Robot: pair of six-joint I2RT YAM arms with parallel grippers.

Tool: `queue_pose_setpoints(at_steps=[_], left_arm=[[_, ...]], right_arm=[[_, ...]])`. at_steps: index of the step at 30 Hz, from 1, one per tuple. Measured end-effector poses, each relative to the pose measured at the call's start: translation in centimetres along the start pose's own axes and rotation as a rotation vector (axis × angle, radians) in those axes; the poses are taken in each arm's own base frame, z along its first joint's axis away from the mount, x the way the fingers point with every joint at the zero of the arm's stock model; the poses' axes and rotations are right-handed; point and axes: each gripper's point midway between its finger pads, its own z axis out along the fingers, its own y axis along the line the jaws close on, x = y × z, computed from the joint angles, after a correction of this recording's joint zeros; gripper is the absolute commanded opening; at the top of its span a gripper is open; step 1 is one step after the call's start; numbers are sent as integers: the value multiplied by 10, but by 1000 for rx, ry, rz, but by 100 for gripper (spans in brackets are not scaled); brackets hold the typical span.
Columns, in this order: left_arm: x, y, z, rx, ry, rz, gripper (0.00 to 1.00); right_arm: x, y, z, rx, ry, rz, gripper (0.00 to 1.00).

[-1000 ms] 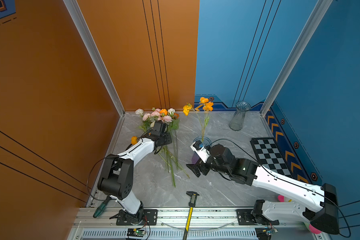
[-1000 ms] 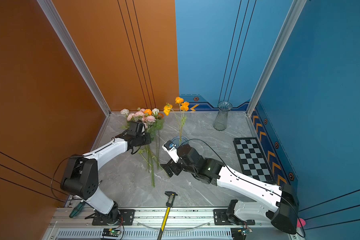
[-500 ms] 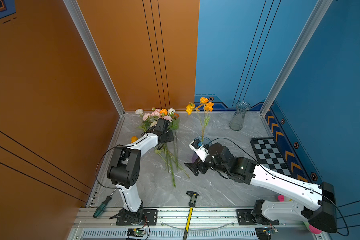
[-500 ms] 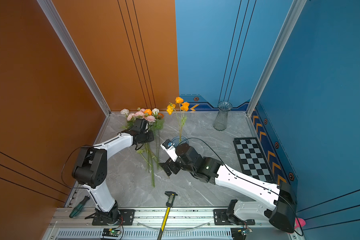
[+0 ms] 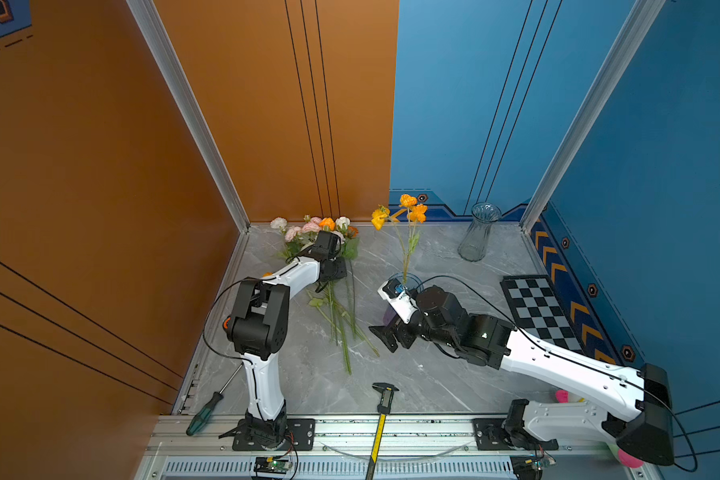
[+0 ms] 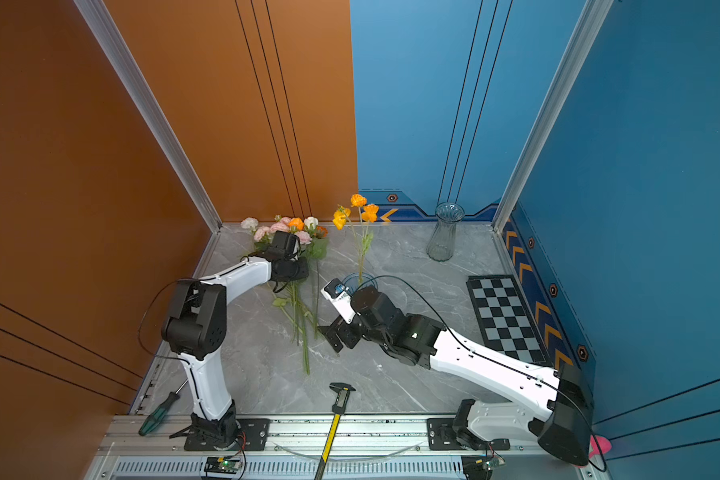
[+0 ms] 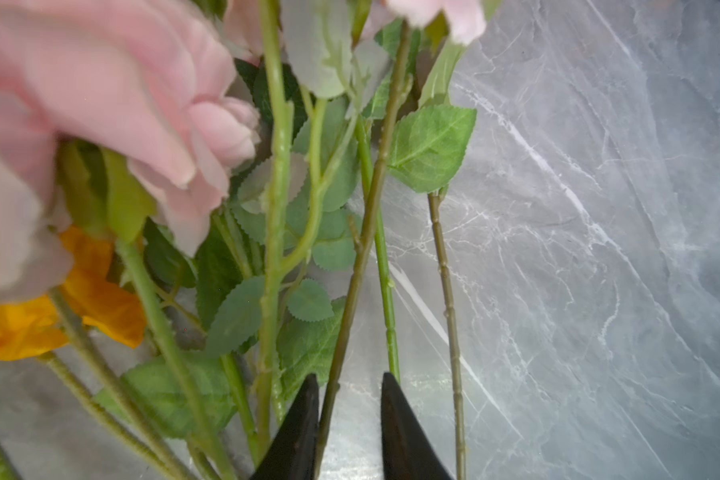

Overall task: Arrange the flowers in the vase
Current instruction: 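Grasp the white rose stem in the bunch with the left gripper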

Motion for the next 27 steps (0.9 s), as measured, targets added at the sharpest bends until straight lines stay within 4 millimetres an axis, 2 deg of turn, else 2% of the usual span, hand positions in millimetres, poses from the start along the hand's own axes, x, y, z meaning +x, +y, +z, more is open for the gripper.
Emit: queue_pose_setpoints(at_steps=[5,13,17,22,27], left_arm=[[6,4,3,-15,24,8,26],[7,5,3,-20,26,29,0],[8,5,0,-19,26,39,0],[11,6,-22,-12,9,59,0],[-1,2,-67,14,-60,86,0]], right_arm=[[0,0,0,0,0,0,100],[0,1,0,-2,0,0,100],[0,3,0,-6,0,-3,100],[0,8,0,-17,1,-9,100],[1,14,-1,-30,1,-17,100]])
